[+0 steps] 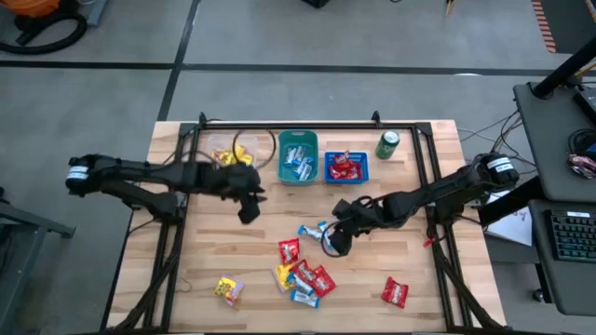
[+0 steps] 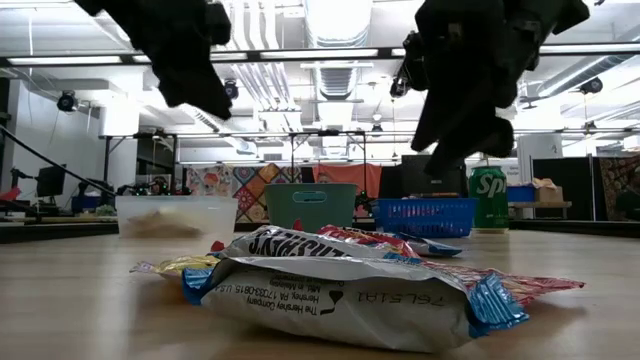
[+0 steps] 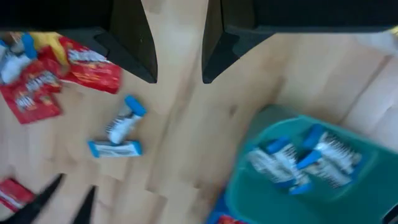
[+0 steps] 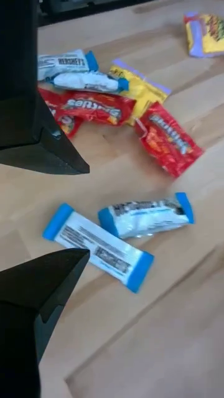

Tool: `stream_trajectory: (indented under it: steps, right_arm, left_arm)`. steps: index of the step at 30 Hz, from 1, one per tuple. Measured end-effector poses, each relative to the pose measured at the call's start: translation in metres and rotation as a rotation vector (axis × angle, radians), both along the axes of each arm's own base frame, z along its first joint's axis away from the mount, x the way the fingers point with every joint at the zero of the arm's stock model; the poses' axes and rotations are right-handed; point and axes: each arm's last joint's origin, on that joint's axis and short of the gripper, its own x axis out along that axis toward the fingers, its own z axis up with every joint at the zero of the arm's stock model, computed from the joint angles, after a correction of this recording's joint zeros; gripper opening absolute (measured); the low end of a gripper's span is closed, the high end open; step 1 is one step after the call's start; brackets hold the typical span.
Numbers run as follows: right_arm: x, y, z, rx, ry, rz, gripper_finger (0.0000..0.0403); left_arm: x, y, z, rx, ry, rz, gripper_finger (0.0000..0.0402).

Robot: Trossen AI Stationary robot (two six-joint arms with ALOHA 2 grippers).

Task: Sort candy
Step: Put the white chocolate into the green bin

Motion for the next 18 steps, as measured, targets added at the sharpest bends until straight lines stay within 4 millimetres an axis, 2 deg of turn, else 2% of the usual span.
stream_trajectory:
  steps: [4, 8, 13, 18]
  right_arm:
    - [0.003, 0.006, -0.008, -0.004, 0.016, 0.005, 0.0196]
    - [0.008, 0.009, -0.018, -0.123, 0.006, 0.109, 0.0196]
    - [0.02, 0.014, -0.03, -0.304, -0.059, 0.283, 0.0196]
    - [0.035, 0.017, -0.04, -0.406, -0.16, 0.324, 0.0196]
  left_arm:
    - [0.0, -0.029, 0.002, 0.051, -0.038, -0.026, 0.011]
    - [-0.003, -0.052, 0.003, 0.064, -0.068, -0.034, 0.011]
    - [-0.004, -0.076, -0.001, 0.06, -0.091, -0.033, 0.011]
    - [-0.001, -0.095, -0.01, 0.051, -0.093, -0.033, 0.011]
